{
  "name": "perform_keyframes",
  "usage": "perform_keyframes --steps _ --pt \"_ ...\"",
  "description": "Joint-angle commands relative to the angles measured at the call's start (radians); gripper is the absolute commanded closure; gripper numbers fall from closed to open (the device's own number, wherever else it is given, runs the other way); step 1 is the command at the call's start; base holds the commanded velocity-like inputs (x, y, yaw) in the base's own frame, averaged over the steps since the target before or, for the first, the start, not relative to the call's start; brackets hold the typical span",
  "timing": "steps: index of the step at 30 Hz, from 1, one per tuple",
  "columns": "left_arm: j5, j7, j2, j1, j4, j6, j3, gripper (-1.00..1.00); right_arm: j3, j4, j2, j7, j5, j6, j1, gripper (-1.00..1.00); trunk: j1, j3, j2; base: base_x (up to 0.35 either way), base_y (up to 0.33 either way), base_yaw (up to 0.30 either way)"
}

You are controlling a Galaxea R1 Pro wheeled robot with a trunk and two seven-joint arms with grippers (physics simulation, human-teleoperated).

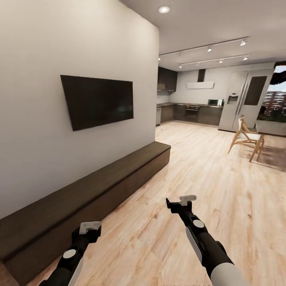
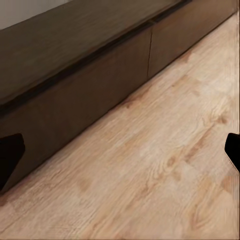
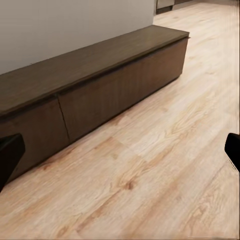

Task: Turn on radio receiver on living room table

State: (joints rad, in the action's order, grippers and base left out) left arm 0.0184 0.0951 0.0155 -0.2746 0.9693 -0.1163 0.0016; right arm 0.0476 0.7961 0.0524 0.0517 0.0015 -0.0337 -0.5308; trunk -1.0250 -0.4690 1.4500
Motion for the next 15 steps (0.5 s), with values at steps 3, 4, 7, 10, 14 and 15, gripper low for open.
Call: perform_keyframes --steps 3,4,7,10,14,15 --pt "0.000 0.000 0.000 0.000 0.001 0.000 0.000 -1.00 0.000 0.000 0.000 0.000 0.000 0.000 0.000 -1.00 0.000 0.000 0.000 0.000 0.000 -0.269" --pt "0.000 0.000 0.001 0.000 0.000 0.000 0.000 -1.00 0.000 0.000 0.000 0.000 0.000 0.000 0.000 -1.00 0.000 0.000 0.000 0.000 0.000 -0.267" --pt "0.000 0.000 0.001 0.000 -0.001 0.000 0.000 -1.00 0.000 0.000 0.000 0.000 0.000 0.000 0.000 -1.00 0.000 0.000 0.000 0.000 0.000 -0.265" --pt "0.000 0.000 0.000 0.000 -0.002 0.001 0.000 -1.00 0.000 0.000 0.000 0.000 0.000 0.001 0.000 -1.00 0.000 0.000 0.000 0.000 0.000 -0.263" --pt "0.000 0.000 0.000 0.000 -0.003 0.001 0.000 -1.00 0.000 0.000 0.000 0.000 0.000 0.001 0.000 -1.00 0.000 0.000 0.000 0.000 0.000 -0.256" --pt "0.000 0.000 0.000 0.000 -0.003 0.001 0.000 -1.00 0.000 0.000 0.000 0.000 0.000 0.001 0.000 -1.00 0.000 0.000 0.000 0.000 0.000 -0.252"
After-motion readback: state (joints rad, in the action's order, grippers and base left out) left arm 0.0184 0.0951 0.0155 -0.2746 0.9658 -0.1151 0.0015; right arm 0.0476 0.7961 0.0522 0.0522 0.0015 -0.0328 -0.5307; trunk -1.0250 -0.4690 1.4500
